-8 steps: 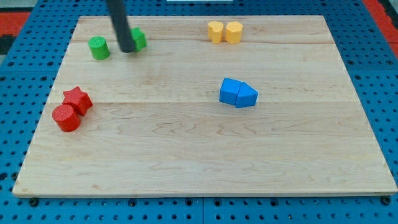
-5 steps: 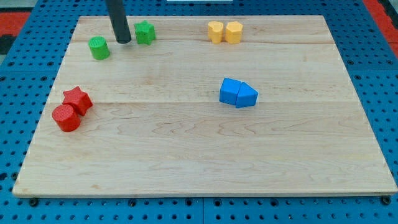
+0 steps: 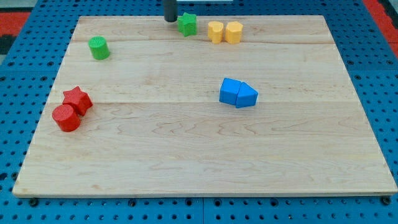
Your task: Place the green blocks close to the yellow blocks
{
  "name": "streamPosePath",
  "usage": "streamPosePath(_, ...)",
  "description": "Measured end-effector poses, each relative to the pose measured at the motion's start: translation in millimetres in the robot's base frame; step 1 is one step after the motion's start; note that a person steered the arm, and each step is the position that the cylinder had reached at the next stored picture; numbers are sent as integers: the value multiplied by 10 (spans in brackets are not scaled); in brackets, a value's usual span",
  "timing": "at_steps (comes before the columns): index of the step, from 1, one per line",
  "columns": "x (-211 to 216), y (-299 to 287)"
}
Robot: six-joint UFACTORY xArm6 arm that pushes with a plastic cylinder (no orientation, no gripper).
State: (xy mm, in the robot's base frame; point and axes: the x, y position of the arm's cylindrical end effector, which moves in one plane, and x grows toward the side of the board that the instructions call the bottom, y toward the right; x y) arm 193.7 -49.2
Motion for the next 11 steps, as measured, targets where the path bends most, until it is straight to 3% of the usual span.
streamPosePath(1,198,443)
streamPosePath(2,285,486)
streamPosePath(4,193,-1412)
streamPosePath(5,509,-1937)
streamPosePath(6,1080,-1851)
streamPosePath(8,991,-689)
streamPosePath(10,1114,-1499)
streamPosePath(11,1429,-967)
